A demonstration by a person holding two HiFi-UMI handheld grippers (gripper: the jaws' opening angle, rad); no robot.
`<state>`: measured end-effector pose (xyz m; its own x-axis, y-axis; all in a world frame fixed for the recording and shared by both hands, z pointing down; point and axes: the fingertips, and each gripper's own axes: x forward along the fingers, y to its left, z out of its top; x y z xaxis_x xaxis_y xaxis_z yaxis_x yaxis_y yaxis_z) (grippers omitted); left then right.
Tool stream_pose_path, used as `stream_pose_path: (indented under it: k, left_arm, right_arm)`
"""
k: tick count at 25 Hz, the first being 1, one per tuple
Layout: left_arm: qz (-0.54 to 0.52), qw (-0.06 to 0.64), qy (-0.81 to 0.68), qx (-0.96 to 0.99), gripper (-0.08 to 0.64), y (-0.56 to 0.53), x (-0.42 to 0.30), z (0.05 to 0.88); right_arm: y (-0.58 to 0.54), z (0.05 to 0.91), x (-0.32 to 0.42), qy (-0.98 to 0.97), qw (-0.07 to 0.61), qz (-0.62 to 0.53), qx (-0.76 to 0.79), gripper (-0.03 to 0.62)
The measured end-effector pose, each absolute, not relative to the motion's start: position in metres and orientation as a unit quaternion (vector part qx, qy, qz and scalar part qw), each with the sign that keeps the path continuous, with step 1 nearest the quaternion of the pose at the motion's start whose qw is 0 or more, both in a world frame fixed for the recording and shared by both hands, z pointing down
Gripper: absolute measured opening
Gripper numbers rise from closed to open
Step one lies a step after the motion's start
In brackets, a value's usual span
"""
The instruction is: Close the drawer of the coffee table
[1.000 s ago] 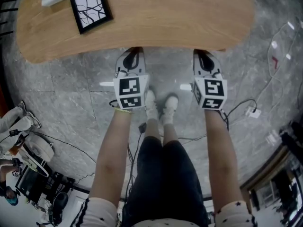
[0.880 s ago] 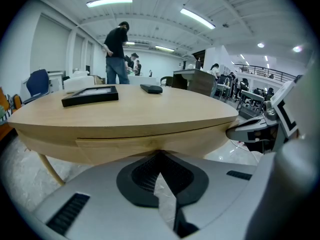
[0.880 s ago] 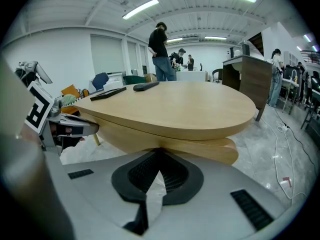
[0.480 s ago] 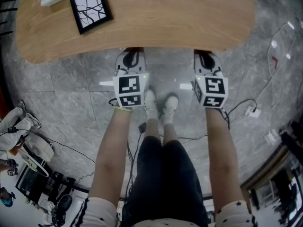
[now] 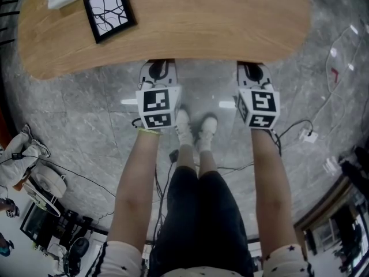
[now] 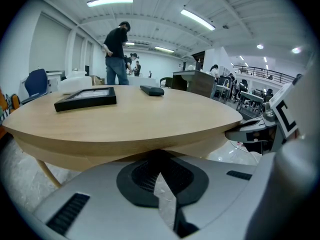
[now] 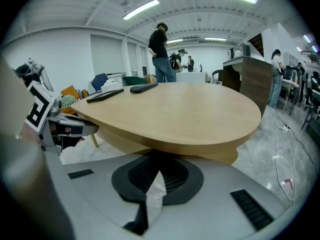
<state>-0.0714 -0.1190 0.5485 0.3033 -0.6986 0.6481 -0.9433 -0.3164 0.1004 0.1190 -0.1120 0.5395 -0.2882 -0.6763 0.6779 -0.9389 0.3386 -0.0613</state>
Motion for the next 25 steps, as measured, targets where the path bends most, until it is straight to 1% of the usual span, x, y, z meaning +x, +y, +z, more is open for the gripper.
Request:
stream_pose_path:
  k: [9,13,25]
  left_arm:
    - [0.253,0.235,-0.534,0.772,0.006,-0.124,-0.072,0.551]
    - [0.243,0.246,-0.536,0.77,0.006,-0.131,-0.072,0.551]
    - [0.237,0.233,-0.539,0.774,0.006,-0.133,-0.072,0.55]
  right_arm:
    - [-0.117,0.542,0.12,-0.767,0.268,0.239,0.532,0.006]
    - [-0.124,0.545,0.121,-0.759,0.257,0.251,0.543,0.006]
    - [-0.125,0.547,0.121,-0.765,0.263,0.236,0.539,0.006]
